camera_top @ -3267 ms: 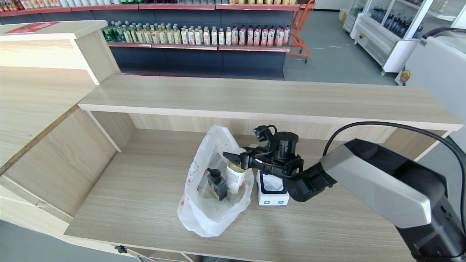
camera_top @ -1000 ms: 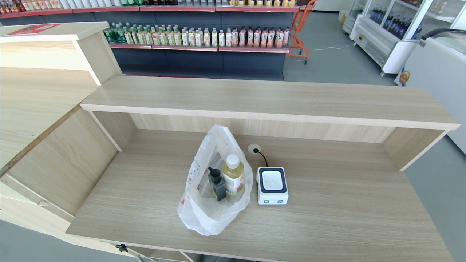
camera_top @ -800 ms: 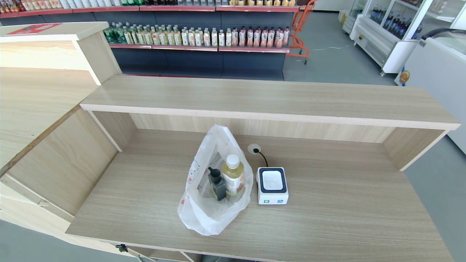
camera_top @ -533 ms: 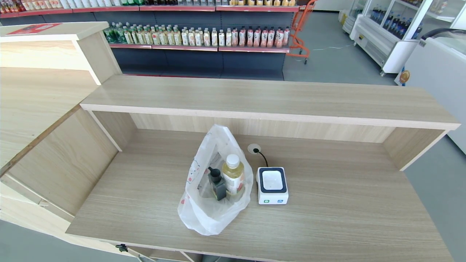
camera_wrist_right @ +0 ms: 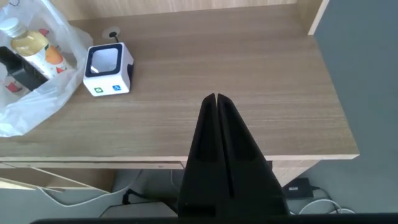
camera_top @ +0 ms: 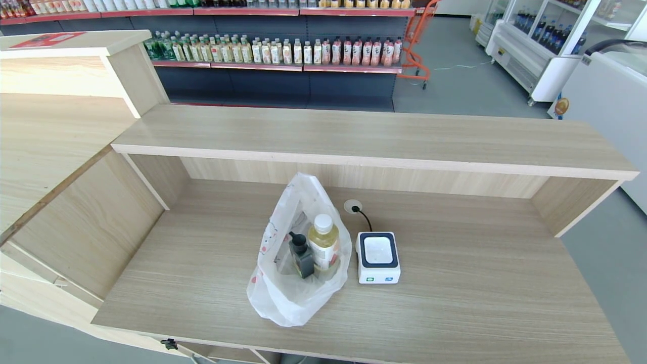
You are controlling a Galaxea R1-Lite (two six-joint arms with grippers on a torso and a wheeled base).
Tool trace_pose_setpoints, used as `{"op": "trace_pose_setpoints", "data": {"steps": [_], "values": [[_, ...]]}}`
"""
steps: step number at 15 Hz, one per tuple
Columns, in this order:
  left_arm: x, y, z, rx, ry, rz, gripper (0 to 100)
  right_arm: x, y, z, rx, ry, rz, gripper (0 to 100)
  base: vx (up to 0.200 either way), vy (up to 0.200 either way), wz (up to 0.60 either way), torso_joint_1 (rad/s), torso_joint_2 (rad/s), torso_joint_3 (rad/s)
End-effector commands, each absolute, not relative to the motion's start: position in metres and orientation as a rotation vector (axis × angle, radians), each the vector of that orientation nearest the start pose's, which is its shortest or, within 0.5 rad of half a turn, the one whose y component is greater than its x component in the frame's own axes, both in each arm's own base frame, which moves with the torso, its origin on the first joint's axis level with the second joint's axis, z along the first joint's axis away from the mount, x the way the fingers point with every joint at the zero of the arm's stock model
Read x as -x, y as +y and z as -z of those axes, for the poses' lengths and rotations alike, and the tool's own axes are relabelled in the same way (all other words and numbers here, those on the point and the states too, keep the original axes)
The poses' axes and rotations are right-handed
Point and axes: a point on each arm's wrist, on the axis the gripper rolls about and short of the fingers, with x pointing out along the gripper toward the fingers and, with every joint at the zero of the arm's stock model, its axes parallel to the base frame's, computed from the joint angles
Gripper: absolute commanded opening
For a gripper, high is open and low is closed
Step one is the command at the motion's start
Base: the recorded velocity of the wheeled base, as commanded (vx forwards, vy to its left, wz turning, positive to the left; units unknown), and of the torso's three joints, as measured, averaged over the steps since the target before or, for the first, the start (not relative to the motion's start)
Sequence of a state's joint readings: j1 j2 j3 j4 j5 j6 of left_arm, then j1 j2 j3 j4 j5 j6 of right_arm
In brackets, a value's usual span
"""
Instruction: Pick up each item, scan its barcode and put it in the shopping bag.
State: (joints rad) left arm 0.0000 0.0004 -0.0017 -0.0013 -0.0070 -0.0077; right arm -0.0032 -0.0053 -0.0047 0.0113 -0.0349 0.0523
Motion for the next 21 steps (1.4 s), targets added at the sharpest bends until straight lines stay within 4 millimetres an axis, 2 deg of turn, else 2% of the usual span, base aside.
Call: {"op": "trace_pose_setpoints", "data": {"steps": [1,5,21], "values": [[0.0229,-0.0002,-0.0761,0.008,-0.003,0.008,100,0.0232,-0.0007,-0.0755,-0.052,0.007,0.039,0,0.0,0.0,0.0,0.0,0.0,0.0],[0.0229,-0.0001,-0.0761,0.008,-0.003,0.006,100,0.0232,-0.0007,-0.0757,-0.052,0.005,0.039,0,0.2,-0.05,0.0,0.002,0.0,0.005],[0.0229,-0.0001,-0.0761,0.008,-0.003,0.006,100,0.0232,-0.0007,-0.0757,-0.052,0.005,0.039,0,0.0,0.0,0.0,0.0,0.0,0.0]]}}
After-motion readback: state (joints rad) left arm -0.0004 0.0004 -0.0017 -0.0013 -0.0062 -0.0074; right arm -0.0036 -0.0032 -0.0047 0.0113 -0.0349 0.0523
